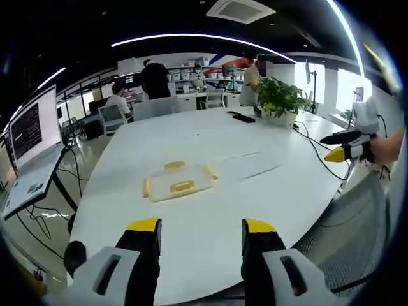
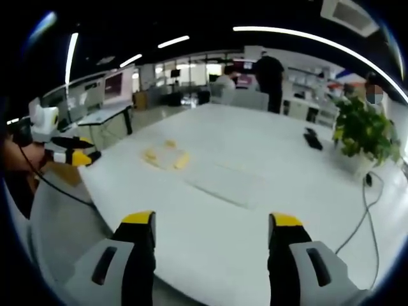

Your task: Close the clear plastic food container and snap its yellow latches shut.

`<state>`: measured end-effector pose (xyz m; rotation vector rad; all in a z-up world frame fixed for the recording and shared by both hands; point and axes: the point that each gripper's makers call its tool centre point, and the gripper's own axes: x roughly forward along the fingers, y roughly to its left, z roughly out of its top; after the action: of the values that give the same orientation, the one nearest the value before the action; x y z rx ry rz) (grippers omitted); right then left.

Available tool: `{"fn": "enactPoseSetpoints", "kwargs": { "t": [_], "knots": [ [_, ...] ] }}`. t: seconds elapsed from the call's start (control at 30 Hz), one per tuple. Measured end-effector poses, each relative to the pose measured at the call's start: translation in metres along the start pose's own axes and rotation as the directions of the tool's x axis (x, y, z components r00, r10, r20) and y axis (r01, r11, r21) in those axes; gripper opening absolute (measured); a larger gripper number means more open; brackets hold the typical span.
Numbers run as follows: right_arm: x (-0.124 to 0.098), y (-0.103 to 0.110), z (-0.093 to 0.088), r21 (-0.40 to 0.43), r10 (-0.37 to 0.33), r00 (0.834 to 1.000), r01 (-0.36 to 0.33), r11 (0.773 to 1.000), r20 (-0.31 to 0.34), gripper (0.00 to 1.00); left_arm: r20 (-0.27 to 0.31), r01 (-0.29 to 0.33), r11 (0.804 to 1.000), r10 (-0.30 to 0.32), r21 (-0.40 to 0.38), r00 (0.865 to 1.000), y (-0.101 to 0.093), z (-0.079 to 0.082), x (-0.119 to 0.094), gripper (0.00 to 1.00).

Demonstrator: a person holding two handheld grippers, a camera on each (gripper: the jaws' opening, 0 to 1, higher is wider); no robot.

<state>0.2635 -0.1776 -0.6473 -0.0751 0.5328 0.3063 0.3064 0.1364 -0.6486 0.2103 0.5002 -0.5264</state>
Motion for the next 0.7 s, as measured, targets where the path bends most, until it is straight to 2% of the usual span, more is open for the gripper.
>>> {"fn": "enactPoseSetpoints", "kwargs": {
  "t": [0.33, 0.7],
  "knots": [
    [0.008, 0.004, 0.007, -0.043, 0.030, 0.999, -0.031, 0.999, -0.015, 0.67, -0.004, 0.015, 1.000, -0.015, 0.016, 1.000, 0.007, -0.001, 0.004, 0.46],
    [0.029, 0.012, 0.022, -0.106, 0.066, 0.997, -0.069, 0.992, -0.028, 0.67, -0.002, 0.064, 0.993, -0.064, 0.094, 0.998, 0.021, 0.007, 0.019, 0.46]
  ]
}}
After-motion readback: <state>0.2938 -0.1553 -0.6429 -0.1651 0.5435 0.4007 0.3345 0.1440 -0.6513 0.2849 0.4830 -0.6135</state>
